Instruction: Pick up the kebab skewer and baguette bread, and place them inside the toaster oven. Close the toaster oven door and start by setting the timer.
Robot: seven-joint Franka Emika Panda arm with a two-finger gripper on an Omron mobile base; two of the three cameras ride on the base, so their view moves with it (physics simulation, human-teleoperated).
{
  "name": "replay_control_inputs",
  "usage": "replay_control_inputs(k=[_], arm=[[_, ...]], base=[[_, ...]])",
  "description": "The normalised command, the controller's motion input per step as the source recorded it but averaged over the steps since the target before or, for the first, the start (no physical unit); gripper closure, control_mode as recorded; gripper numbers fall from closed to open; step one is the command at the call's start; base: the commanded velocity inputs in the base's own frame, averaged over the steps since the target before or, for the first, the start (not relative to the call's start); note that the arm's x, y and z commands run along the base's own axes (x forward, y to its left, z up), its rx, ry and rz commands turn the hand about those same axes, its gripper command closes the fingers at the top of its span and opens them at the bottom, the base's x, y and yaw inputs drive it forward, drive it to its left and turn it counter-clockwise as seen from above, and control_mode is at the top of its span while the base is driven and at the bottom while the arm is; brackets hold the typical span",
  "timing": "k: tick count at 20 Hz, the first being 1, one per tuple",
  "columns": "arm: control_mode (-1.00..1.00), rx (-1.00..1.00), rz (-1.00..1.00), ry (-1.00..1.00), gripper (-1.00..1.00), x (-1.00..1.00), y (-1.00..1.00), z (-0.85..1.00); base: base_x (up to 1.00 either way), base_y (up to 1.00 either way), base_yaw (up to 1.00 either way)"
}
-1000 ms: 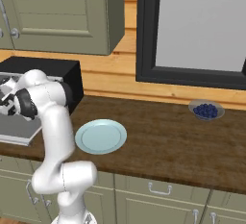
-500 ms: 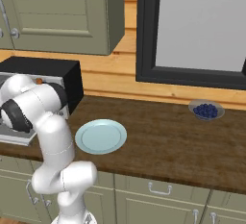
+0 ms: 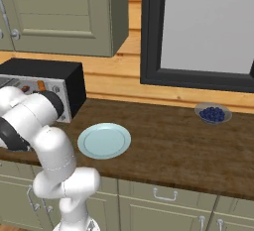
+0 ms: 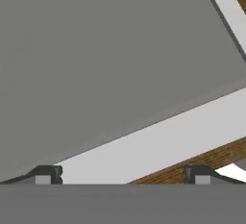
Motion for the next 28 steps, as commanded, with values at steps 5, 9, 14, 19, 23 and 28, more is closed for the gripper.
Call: replay_control_inputs(k=[5, 9, 14, 19, 23, 28], arm=[[-1.0, 0.0, 0.26, 0.1, -1.0, -0.37, 0.29, -0.22], [-1.0, -0.03, 0.12, -0.03, -1.0, -0.18, 0.23, -0.43], [-1.0, 0.0, 0.07, 0.0, -1.0, -0.22, 0.0, -0.38], [-1.0, 0.0, 0.05, -0.06, -1.0, -0.78, -0.05, 0.0], [-1.0, 0.0, 0.03, -0.08, -1.0, -0.58, -0.09, -0.03], [-1.0, 0.0, 0.03, -0.02, -1.0, 0.21, -0.13, -0.13]], base=[[0.0, 0.0, 0.0], [0.0, 0.0, 0.0], [0.0, 0.0, 0.0], [0.0, 0.0, 0.0], [0.0, 0.0, 0.0], [0.0, 0.0, 0.0]])
